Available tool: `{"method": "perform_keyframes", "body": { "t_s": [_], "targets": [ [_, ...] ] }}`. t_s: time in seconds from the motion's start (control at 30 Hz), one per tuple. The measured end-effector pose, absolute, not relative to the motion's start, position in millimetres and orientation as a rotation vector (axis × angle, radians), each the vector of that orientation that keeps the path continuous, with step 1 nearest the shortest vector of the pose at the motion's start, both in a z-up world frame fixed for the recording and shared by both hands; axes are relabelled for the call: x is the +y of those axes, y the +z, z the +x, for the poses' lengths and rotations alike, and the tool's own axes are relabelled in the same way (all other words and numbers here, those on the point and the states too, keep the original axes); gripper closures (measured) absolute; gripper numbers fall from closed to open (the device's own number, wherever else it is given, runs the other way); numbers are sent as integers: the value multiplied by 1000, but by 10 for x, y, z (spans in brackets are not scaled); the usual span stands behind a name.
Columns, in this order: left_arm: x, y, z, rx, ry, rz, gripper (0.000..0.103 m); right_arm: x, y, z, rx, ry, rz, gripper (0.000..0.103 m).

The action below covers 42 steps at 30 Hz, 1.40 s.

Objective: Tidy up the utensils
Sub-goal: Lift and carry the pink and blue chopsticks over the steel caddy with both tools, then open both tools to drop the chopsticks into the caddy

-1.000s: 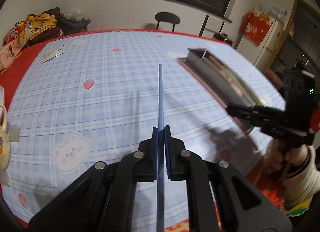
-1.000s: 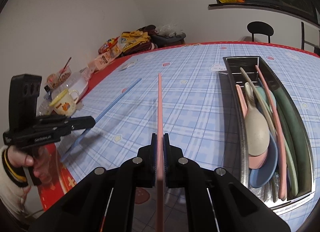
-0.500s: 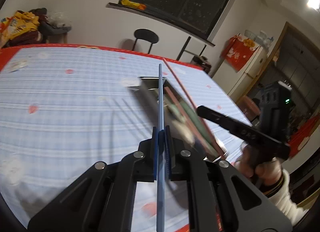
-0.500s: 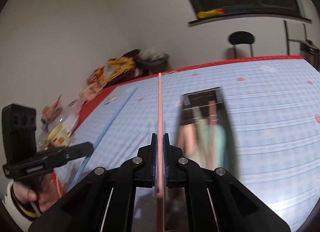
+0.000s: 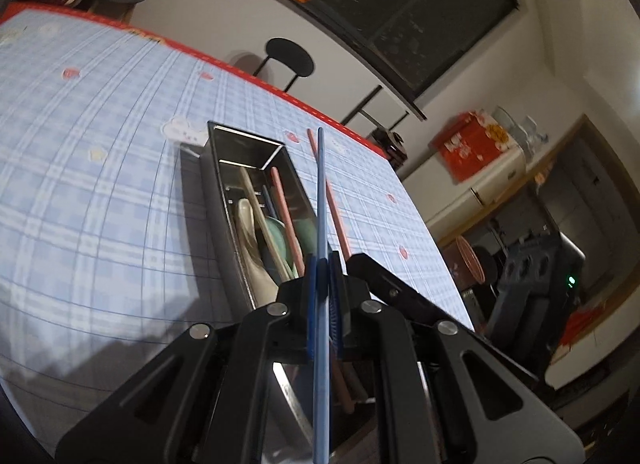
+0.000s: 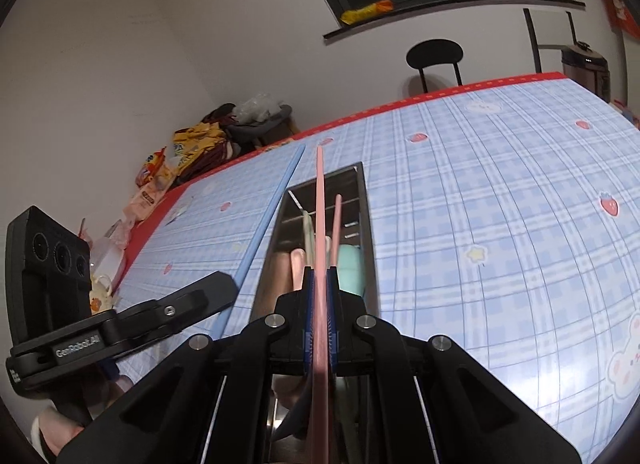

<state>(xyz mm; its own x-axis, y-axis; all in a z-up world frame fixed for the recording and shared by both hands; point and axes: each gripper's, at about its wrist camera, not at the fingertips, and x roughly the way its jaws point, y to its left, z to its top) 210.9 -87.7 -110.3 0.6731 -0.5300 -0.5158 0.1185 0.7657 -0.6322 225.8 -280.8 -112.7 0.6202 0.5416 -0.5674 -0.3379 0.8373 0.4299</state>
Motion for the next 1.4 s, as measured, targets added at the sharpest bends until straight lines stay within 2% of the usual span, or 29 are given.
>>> {"method": "perform_keyframes", "body": {
  "t_s": [0.3, 1.03, 1.23, 1.27, 1.33, 1.4],
  "targets": [
    [-944, -1315, 2159, 765, -295, -660, 93, -2785, -1205, 2281, 771, 476, 287, 96],
    [-970, -1385, 2043, 758, -267, -756, 95, -2779, -1258, 2299, 789, 451, 273, 96],
    [-952, -1330, 2013, 742, -255, -734, 91, -2797, -1215, 2267, 767, 450, 273, 95],
    [-936, -1303, 1992, 733, -248, -720, 87, -2797, -1205, 2262, 763, 451, 271, 93],
    [-892, -1247, 1958, 716, -233, -691, 80, -2783, -1171, 2244, 748, 449, 258, 75],
    [-823, -1177, 1918, 696, -203, -654, 76, -2763, -1141, 2214, 732, 445, 244, 61]
  ]
}}
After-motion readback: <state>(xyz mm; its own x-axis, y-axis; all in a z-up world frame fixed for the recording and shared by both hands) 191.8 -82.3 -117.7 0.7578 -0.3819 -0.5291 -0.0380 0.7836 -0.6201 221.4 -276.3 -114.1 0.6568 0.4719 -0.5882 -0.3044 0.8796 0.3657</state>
